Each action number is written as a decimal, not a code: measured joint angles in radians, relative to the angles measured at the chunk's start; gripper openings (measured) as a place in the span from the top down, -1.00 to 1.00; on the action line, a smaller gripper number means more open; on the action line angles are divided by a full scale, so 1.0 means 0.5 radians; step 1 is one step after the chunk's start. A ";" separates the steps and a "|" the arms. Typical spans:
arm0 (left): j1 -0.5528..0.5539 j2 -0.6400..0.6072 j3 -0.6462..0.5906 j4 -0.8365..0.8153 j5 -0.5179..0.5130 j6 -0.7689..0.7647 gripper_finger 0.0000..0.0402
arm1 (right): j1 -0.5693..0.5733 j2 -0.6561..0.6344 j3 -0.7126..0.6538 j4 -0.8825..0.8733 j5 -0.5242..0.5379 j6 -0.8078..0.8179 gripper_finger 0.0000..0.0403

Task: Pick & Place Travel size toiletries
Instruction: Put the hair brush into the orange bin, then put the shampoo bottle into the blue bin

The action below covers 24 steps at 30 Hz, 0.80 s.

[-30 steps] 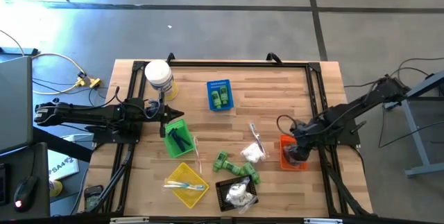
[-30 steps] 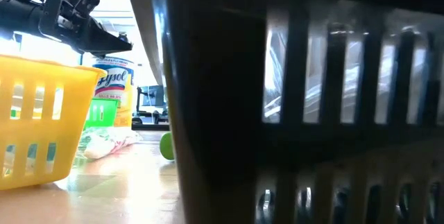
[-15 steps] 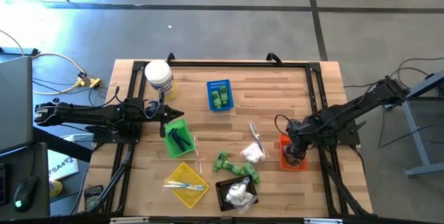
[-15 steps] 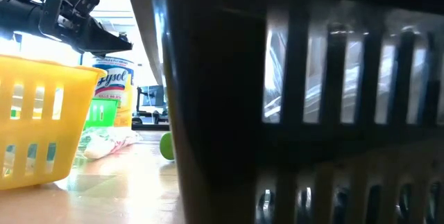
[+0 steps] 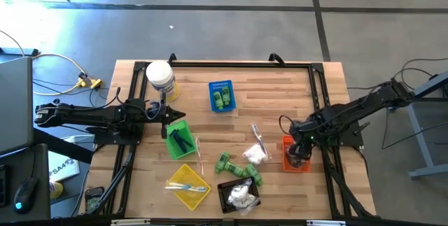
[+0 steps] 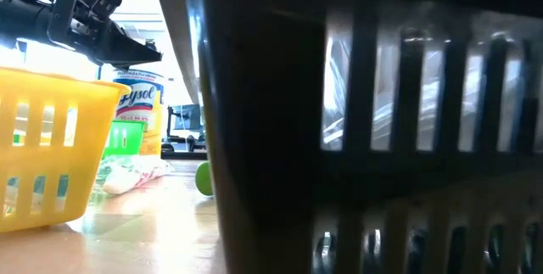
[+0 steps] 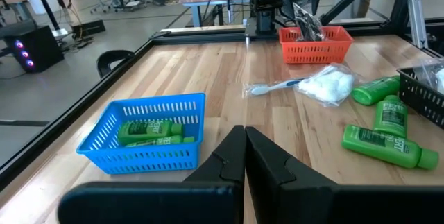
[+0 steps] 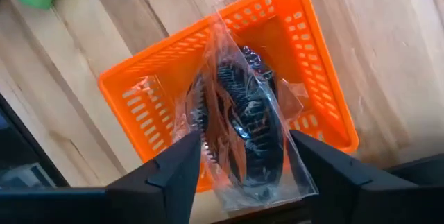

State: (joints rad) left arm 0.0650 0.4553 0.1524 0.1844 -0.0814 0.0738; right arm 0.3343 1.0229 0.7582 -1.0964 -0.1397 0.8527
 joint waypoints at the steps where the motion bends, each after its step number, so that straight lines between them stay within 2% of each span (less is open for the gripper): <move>1: 0.000 0.000 0.000 0.000 0.000 0.002 0.98 | -0.012 0.000 0.000 -0.003 0.011 -0.035 -0.04; 10: 0.000 0.000 0.000 0.000 0.000 0.015 0.98 | -0.128 0.000 0.000 -0.046 0.286 -0.310 -0.01; 18: 0.000 0.000 0.000 0.000 -0.001 0.015 0.98 | -0.204 0.000 0.003 -0.011 0.384 -0.518 0.01; 20: 0.000 0.000 0.000 -0.001 -0.001 0.015 0.98 | -0.216 -0.009 0.013 0.041 0.542 -0.622 0.03; 22: 0.000 0.000 0.000 -0.001 -0.001 0.015 0.98 | -0.210 -0.058 0.014 0.166 0.824 -0.758 0.07; 24: 0.001 0.000 0.001 -0.001 -0.002 0.039 0.98 | -0.198 -0.148 0.009 0.440 1.073 -0.944 0.15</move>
State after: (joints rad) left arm 0.0654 0.4553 0.1528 0.1837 -0.0822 0.0932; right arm 0.2353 0.9487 0.7624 -0.8761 0.3969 0.3806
